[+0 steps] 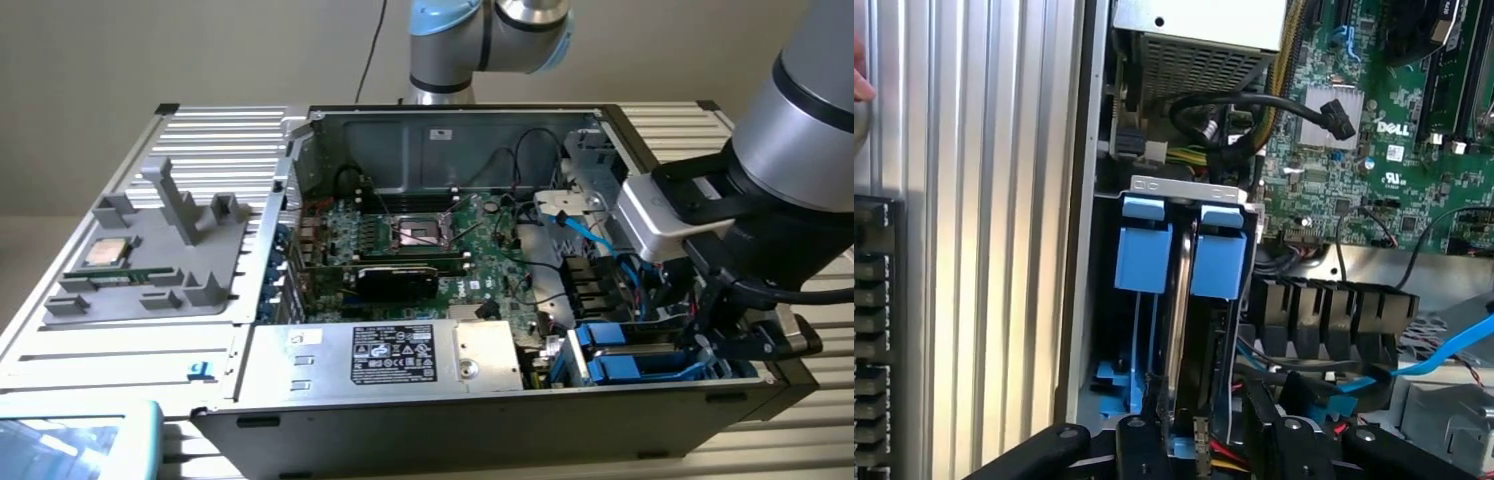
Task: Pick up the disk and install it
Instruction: 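Insert the first disk wire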
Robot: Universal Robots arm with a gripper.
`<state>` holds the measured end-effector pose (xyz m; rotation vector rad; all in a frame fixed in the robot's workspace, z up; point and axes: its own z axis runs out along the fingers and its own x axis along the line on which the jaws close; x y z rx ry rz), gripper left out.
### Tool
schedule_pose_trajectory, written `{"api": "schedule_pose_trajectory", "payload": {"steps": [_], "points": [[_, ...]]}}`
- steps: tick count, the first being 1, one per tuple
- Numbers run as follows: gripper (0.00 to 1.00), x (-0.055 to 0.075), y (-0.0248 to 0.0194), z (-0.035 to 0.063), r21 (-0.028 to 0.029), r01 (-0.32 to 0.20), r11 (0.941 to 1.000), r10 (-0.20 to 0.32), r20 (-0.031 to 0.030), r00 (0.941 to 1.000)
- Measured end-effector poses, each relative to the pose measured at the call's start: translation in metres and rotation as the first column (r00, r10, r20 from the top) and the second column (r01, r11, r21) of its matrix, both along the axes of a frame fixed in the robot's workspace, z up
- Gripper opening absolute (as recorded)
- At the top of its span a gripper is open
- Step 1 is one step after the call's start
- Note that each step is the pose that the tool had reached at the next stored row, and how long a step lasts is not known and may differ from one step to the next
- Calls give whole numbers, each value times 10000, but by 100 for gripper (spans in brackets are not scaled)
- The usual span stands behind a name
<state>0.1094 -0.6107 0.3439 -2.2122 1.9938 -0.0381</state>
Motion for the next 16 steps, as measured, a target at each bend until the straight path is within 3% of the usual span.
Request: {"api": "schedule_pose_trajectory", "payload": {"steps": [4,16], "points": [[42,12,0,-15,3,-328,9995,328,-31,9995],[42,39,6,-65,12,-433,9991,433,-201,9989]]}}
